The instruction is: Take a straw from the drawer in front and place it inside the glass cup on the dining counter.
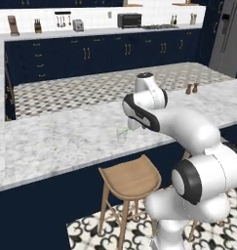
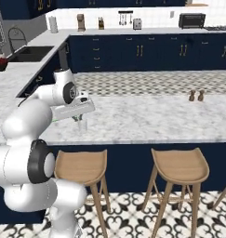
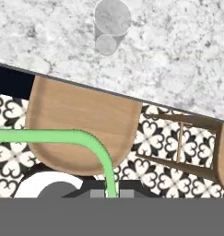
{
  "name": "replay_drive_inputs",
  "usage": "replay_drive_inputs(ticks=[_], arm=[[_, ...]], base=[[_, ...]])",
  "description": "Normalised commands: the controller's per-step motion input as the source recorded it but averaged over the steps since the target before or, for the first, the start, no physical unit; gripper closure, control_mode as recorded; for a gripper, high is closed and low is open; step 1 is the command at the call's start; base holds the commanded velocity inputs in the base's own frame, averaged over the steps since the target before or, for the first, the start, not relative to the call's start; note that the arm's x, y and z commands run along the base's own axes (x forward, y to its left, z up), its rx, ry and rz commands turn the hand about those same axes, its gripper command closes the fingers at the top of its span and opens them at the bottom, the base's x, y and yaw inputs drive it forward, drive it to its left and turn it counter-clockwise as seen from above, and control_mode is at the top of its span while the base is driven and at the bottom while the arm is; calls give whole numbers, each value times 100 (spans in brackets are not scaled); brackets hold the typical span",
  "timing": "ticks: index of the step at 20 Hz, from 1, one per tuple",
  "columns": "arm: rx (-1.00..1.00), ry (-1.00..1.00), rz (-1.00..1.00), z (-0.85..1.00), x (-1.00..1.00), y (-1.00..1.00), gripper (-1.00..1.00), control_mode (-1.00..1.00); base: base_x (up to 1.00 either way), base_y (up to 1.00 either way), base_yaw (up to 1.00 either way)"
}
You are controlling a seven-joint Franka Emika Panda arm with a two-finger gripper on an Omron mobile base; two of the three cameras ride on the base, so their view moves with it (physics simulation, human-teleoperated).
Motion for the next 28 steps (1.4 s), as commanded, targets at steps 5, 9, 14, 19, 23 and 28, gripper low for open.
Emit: replay_drive_inputs(ticks=[5, 9, 14, 19, 23, 28], arm=[[0, 0, 0, 0, 0, 0, 100, 100], [0, 0, 0, 0, 0, 0, 100, 100], [-11, -7, 0, 0, 50, -4, 100, -100], [-29, -17, 0, 0, 31, -13, 100, -100], [-39, -23, -2, -1, 17, -1, 100, -100], [-41, -22, -6, -14, 18, 8, 100, -100]], base=[[100, 5, 0], [95, 0, 0], [0, 0, 0], [0, 0, 0], [0, 0, 0], [0, 0, 0]])
